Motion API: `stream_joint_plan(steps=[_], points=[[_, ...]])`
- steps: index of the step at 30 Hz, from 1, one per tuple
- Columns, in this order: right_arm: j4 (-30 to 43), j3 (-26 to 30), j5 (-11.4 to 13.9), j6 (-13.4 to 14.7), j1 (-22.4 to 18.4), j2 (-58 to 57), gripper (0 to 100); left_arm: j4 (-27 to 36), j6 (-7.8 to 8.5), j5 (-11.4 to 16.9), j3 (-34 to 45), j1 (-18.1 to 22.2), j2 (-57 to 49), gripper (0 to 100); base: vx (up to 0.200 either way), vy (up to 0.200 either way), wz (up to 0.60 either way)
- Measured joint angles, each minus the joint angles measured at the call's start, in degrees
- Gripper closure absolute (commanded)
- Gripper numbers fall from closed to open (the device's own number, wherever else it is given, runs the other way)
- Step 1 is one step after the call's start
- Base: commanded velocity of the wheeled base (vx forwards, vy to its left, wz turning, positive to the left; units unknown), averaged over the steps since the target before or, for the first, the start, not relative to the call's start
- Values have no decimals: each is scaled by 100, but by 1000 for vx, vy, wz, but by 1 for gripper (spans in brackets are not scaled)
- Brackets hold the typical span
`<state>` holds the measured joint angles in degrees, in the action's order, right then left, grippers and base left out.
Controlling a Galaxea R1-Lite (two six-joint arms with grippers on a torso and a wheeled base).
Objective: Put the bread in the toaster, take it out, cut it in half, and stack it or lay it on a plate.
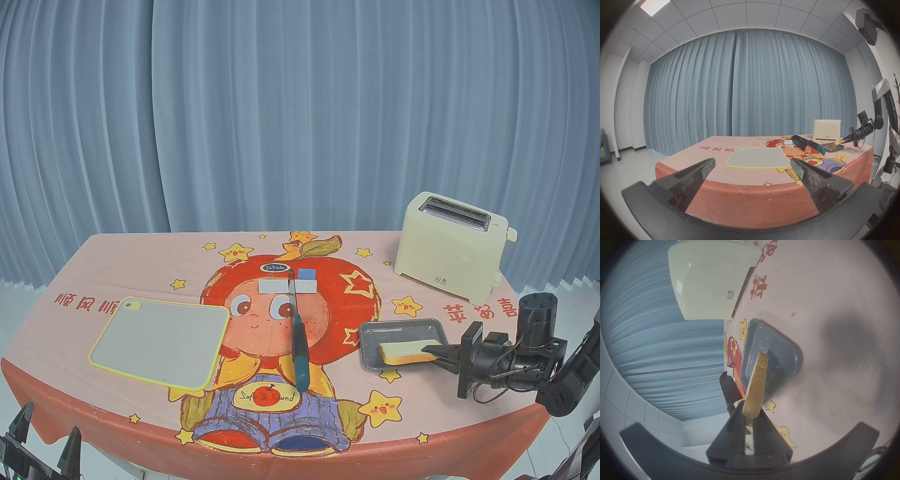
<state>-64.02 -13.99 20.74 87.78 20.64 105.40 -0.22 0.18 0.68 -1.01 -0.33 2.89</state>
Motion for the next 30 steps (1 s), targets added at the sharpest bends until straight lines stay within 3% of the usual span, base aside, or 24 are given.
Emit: stream_joint_plan(steps=[7, 30], points=[[-21, -6, 15, -50, -38, -79, 100, -2, 0, 2, 0, -5, 0, 0, 0, 0, 0], [-486, -4, 12, -646, -20, -369, 100, -2, 0, 2, 0, 0, 0, 0, 0, 0, 0]])
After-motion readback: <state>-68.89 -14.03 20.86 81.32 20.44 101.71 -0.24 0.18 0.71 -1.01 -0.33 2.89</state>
